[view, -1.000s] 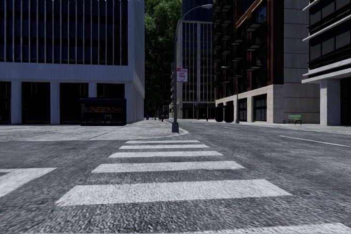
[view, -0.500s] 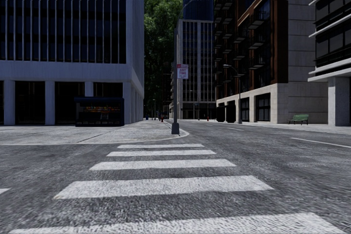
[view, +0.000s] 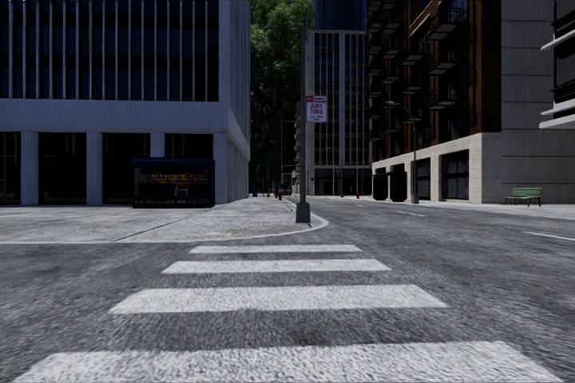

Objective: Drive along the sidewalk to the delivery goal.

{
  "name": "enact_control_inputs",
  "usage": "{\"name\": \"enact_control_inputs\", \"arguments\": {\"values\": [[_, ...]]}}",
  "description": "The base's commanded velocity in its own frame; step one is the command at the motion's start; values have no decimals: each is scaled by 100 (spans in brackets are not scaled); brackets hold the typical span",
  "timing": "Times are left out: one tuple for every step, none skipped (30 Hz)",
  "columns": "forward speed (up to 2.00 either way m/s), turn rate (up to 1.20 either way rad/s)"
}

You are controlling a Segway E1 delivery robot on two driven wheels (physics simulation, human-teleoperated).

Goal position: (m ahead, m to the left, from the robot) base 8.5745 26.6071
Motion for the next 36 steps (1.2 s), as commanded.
{"name": "enact_control_inputs", "arguments": {"values": [[200,33],[200,33],[200,33],[200,33],[200,33],[200,33],[200,33],[200,33],[200,30],[200,27],[200,27],[200,26],[200,26],[200,26],[200,26],[200,26],[200,26],[200,26],[200,26],[200,26],[200,26],[200,23],[200,19],[200,18],[200,17],[200,17],[200,17],[200,13],[200,5],[200,5],[200,0],[200,0],[200,0],[200,0],[200,0],[200,0]]}}
